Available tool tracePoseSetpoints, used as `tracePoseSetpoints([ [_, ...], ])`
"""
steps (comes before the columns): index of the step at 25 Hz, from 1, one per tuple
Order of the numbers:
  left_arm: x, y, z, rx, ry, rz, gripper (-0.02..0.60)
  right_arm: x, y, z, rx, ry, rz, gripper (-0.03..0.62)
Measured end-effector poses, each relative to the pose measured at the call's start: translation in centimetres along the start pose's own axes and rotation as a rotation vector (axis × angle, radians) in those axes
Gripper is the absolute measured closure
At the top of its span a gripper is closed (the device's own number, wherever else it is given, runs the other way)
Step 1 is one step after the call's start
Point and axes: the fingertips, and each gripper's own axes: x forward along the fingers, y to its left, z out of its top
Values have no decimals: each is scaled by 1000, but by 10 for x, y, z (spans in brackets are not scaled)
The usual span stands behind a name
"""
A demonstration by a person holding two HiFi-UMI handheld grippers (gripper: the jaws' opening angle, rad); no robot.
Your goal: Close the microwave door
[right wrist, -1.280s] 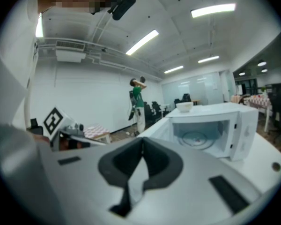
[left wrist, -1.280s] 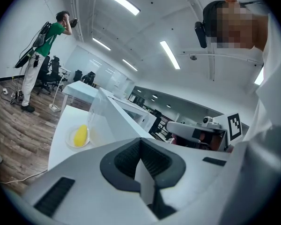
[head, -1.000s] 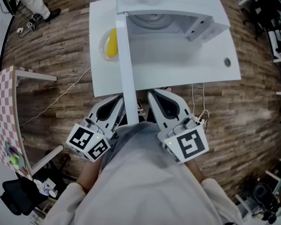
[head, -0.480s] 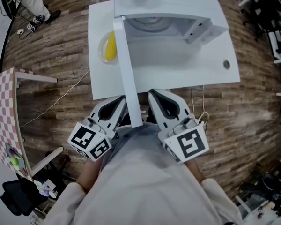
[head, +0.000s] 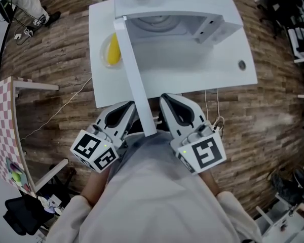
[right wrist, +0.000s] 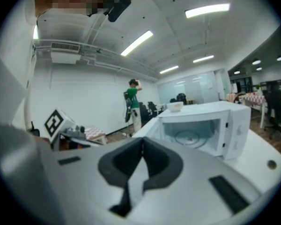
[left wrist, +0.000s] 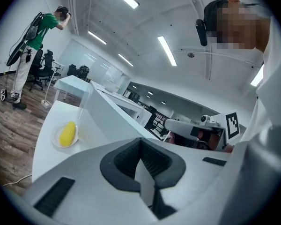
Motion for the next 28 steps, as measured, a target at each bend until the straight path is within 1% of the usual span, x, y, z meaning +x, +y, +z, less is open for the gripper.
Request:
tracePoseSetpoints([
  [15,22,-11,-1,-2,26,-37,565,-11,-25,-2,29,-9,-43,571],
  [21,29,-14,-1,-33,33,-52,565,-17,-34,-2,50,-18,-62,571],
  [28,39,-19,0,-31,38,-66,565,-20,-40,-3,60,-18,-68,571],
])
